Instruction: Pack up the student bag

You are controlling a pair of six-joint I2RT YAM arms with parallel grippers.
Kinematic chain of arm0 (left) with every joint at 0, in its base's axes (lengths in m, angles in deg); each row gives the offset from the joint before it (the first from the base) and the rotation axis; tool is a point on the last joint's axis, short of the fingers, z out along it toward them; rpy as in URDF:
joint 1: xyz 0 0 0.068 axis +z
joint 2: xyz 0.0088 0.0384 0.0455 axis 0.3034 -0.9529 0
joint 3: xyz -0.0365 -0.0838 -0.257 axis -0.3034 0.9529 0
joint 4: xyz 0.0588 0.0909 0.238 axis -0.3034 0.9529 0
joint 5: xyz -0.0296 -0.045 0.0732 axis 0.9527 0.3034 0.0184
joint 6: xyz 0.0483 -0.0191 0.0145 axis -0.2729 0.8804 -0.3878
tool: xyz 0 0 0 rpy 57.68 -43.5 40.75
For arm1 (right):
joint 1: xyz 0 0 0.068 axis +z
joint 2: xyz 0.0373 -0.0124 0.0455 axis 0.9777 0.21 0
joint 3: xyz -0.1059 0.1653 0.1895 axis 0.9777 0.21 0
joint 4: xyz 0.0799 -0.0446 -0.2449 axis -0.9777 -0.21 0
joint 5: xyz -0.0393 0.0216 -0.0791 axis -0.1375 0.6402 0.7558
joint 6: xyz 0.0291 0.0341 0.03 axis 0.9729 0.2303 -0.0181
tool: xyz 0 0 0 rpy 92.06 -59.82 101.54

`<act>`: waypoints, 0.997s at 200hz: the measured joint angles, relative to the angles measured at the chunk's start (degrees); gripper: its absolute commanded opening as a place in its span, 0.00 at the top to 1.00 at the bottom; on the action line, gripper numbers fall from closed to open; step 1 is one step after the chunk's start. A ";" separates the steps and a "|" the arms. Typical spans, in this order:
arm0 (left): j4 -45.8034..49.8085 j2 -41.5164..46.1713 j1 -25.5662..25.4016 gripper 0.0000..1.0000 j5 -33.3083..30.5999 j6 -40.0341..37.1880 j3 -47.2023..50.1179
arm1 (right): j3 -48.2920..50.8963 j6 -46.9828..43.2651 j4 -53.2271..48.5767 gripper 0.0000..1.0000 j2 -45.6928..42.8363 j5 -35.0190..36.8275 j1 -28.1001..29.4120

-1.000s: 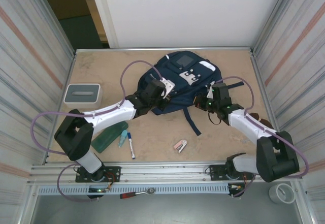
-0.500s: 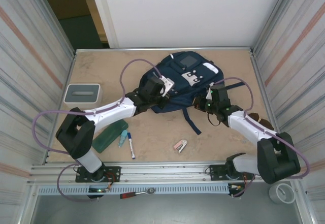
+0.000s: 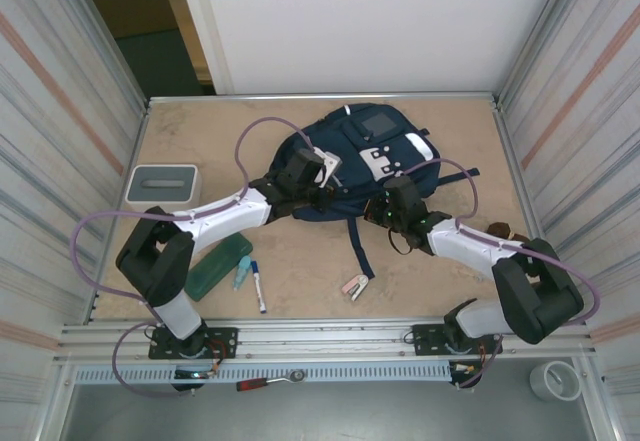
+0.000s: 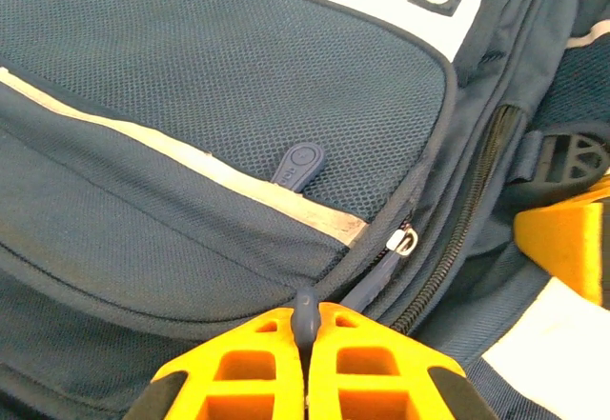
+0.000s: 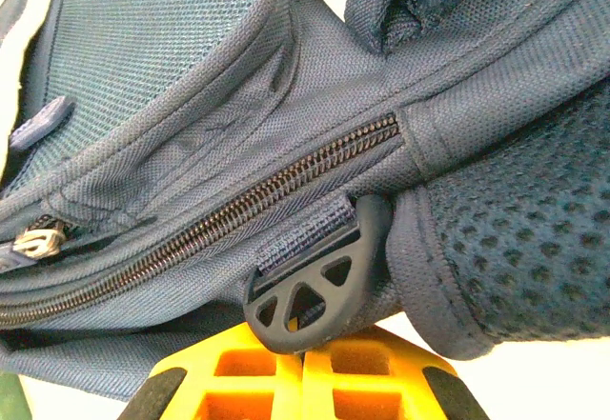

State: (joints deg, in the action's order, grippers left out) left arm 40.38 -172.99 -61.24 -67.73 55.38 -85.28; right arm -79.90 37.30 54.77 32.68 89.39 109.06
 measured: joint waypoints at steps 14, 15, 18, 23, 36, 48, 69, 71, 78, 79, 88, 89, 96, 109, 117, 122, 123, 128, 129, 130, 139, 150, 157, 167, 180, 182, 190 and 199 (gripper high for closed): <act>-1.22 0.28 0.02 1.00 0.85 0.57 1.07 | 0.00 1.11 0.61 1.00 1.01 0.37 0.09; -1.36 0.31 0.02 1.00 0.96 0.66 1.20 | 0.00 1.14 0.63 1.00 1.05 0.37 0.11; -1.66 0.37 0.02 1.00 1.16 0.74 1.44 | 0.00 1.36 0.79 1.00 1.20 0.44 0.15; -2.01 0.44 0.02 1.00 1.62 0.98 1.77 | 0.00 1.70 1.05 1.00 1.66 0.61 0.31; -2.97 0.57 0.13 1.00 2.78 1.64 2.29 | 0.00 2.64 2.01 1.00 2.67 1.07 0.74; -3.65 0.59 0.17 1.00 4.04 2.32 2.34 | -0.02 3.23 2.84 1.00 3.54 1.51 1.29; -5.11 0.59 0.17 1.00 5.75 2.86 2.34 | -0.26 4.13 3.93 1.00 4.50 2.19 2.93; -5.16 0.59 0.17 1.00 5.84 2.89 2.34 | -0.35 4.17 3.98 1.00 4.57 2.23 3.08; -5.33 0.59 0.17 1.00 6.10 3.02 2.34 | -0.59 4.31 4.24 1.00 4.72 2.29 3.54; -5.31 0.59 0.20 1.00 6.10 3.02 2.34 | -0.59 4.31 4.26 1.00 4.74 2.29 3.58; -5.29 0.61 0.24 1.00 6.19 3.06 2.32 | -0.79 4.31 4.33 1.00 4.79 2.36 3.89; -5.27 0.61 0.26 1.00 6.16 3.06 2.32 | -0.79 4.31 4.33 1.00 4.79 2.36 3.91; -5.22 0.63 0.35 1.00 6.16 3.04 2.27 | -0.79 4.33 4.37 1.00 4.79 2.51 4.02; -5.03 0.94 0.52 1.00 6.03 2.84 2.27 | -0.79 4.31 4.35 1.00 4.79 2.49 3.93; -4.79 1.29 0.83 1.00 5.88 2.56 2.27 | -0.79 4.31 4.37 1.00 4.70 2.43 3.76; -4.66 1.57 1.03 1.00 5.77 2.32 2.27 | -0.79 4.31 4.37 1.00 4.57 2.21 3.50; -4.59 1.64 1.14 1.00 5.66 2.29 2.27 | -0.79 4.31 4.37 1.00 4.55 2.21 3.43; -4.46 1.97 1.44 1.00 5.46 2.10 2.29 | -0.74 4.28 4.33 1.00 4.24 1.90 3.06; -4.44 1.99 1.51 1.00 5.44 2.10 2.29 | -0.72 4.28 4.33 1.00 4.20 1.86 2.99; -4.42 2.03 1.57 1.00 5.44 2.08 2.29 | -0.70 4.28 4.33 1.00 4.15 1.81 2.95; -4.33 2.71 2.29 1.00 5.14 1.64 2.40 | -0.44 4.26 4.26 1.00 3.06 1.11 2.23; -4.39 3.67 3.43 1.00 4.66 0.98 2.95 | 0.07 4.17 4.00 1.00 1.20 0.42 1.03; -4.33 4.46 4.17 1.00 4.15 0.59 3.54 | 0.50 4.04 3.72 1.00 -0.24 0.22 0.13; -4.17 5.68 5.35 1.00 3.39 -0.04 4.66 | 1.18 3.93 2.99 1.00 -2.49 0.15 -1.25; -3.91 6.73 6.88 1.00 2.97 -0.81 5.60 | 2.03 3.82 1.99 1.00 -5.38 -0.04 -2.95; -3.91 6.84 7.10 1.00 2.93 -0.92 5.66 | 2.16 3.80 1.73 1.00 -5.88 0.00 -3.21; -3.87 7.15 7.91 1.00 2.62 -1.31 5.99 | 2.51 3.78 0.98 1.00 -7.43 -0.02 -4.02; -3.58 7.28 8.79 1.00 2.23 -1.84 6.14 | 2.82 3.63 0.07 1.00 -8.81 -0.15 -4.83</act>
State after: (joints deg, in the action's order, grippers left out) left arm 36.80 -165.71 -52.45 -65.50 53.54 -79.14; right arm -77.08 40.93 54.83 23.87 89.24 104.23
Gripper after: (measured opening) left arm 0.067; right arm 0.041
